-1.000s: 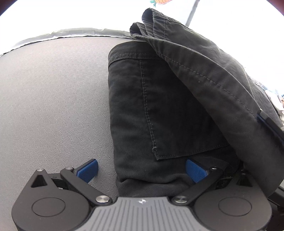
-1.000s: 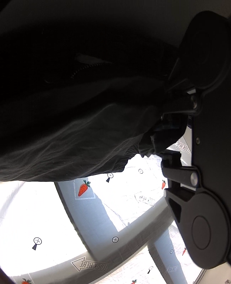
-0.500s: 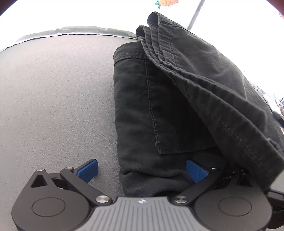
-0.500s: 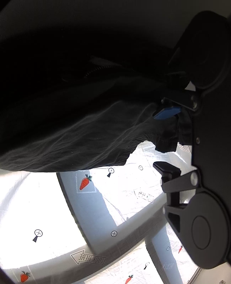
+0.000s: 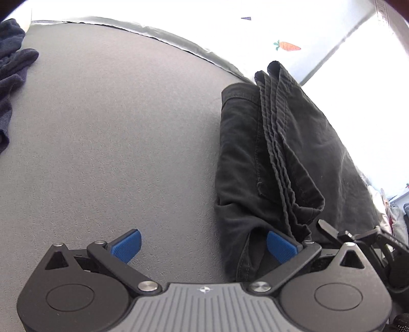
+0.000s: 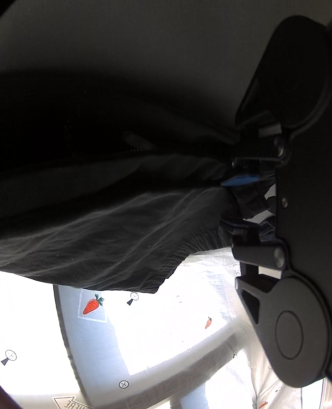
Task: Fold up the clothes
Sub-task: 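Fold the held end over the trousers with the right gripper and release, then grasp the folded trousers with the left gripper while the right gripper grasps them too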
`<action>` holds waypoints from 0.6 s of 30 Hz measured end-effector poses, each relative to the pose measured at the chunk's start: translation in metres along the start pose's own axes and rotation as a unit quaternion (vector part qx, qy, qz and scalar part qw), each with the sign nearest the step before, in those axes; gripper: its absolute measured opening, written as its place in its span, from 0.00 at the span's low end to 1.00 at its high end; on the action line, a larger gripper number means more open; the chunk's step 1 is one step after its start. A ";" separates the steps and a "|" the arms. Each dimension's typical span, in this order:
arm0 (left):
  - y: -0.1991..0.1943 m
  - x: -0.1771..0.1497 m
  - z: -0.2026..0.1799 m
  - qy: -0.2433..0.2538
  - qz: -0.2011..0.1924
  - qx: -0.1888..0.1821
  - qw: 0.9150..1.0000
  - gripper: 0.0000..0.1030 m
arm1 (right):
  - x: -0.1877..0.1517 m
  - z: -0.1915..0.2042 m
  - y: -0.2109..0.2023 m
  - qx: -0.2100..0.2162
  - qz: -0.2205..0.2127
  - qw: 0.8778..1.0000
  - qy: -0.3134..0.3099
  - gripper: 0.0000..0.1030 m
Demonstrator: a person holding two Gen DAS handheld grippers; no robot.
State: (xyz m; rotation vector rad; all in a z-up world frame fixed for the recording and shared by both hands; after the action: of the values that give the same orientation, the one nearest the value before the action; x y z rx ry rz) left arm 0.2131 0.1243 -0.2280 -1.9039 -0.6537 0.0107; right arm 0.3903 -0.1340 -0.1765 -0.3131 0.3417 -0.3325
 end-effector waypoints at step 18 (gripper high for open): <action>0.009 0.084 -0.081 0.055 -0.024 -0.012 0.998 1.00 | 0.009 0.100 -0.092 -0.387 -0.161 0.806 -0.417 0.80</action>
State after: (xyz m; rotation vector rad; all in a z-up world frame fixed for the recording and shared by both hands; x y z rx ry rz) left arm 0.3127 0.0901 -0.1775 -1.8970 -0.6277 -0.1321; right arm 0.4112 -0.1960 -0.0565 -1.2888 -0.4928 -0.3422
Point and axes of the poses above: each gripper's, at about its wrist camera, not at the fingertips, and y roughly the way its jaws point, z to its left, x to its top, the point moved 7 cm from there along y, roughly the way its jaws point, and after that the axes turned 13 degrees about z, right-handed, at the moved point
